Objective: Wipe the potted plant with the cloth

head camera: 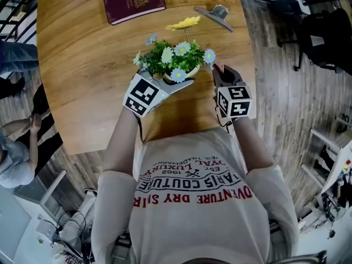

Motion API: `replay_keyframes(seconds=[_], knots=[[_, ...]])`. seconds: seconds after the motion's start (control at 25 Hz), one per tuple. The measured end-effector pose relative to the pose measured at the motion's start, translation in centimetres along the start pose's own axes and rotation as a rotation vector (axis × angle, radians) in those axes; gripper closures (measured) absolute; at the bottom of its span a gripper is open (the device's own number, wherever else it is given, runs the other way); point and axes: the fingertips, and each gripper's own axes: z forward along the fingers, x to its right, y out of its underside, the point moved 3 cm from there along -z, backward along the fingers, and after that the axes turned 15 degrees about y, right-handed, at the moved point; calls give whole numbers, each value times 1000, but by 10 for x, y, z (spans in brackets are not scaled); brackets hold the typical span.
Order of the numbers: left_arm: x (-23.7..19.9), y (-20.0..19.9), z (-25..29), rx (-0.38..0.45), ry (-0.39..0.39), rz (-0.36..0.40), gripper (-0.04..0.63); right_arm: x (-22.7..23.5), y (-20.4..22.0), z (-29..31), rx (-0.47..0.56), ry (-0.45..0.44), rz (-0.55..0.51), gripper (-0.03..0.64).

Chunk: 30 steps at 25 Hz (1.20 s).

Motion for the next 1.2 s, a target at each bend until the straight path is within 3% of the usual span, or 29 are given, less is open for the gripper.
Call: replay_keyframes(seconds=[0.16, 0.36, 0.68, 0.96, 1.2], knots=[[8, -23, -19, 12, -25, -3, 60, -32, -24, -23, 109, -129, -39, 580], [17, -44, -35, 31, -34, -18, 60, -69, -46, -48, 257, -259, -170, 580], [34, -67, -50, 31, 25, -18, 60, -104, -60, -72, 425, -364, -349, 581], [35, -81, -56, 59, 26, 13, 60, -119, -71, -78, 480, -405, -312, 581], [32, -84, -58, 102, 7, -12, 60, -147, -71, -85, 511, -463, -331, 581]])
